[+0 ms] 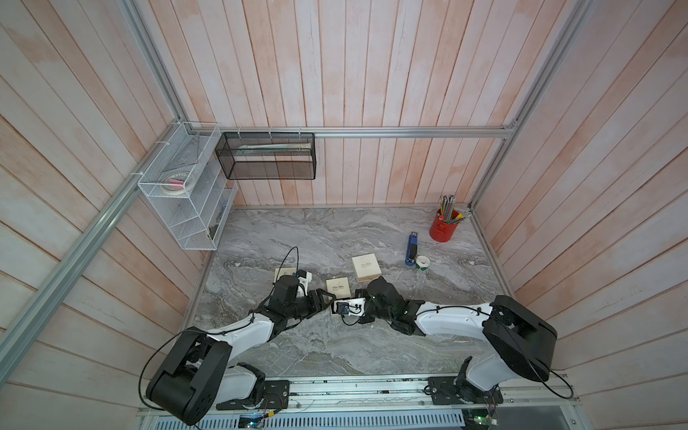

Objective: Place the earrings into the drawer-style jewelry box
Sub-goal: Insert the earring into the inner lining.

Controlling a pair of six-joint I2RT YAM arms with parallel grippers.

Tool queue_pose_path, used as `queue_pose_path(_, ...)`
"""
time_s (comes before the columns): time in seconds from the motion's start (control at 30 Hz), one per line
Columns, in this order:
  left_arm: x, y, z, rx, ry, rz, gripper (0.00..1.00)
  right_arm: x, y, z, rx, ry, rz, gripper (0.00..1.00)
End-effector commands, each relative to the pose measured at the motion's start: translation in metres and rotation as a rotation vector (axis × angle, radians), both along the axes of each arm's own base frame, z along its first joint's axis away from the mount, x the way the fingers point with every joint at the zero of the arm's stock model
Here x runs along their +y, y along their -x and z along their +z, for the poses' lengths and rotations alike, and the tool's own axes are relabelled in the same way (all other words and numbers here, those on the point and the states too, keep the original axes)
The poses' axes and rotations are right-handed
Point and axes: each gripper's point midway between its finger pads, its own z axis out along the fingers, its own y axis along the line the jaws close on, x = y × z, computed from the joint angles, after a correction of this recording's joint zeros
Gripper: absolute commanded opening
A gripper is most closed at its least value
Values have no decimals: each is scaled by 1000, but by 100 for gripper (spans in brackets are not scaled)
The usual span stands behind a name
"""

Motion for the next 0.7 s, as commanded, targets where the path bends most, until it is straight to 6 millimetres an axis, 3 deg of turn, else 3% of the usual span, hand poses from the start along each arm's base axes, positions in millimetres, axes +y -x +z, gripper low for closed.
queue_pose_path(0.0,-7,-3,6,-28,61,-28,60,9,-4,2,-43,11,27,0)
queue_pose_path(0.2,0,-6,-5,-18,42,-2,52,14,-6,-8,-57,33,45,0)
queue_pose_path(0.67,6,-4,-17,-2,30,-9,46,30,-9,-16,-81,42,74,0)
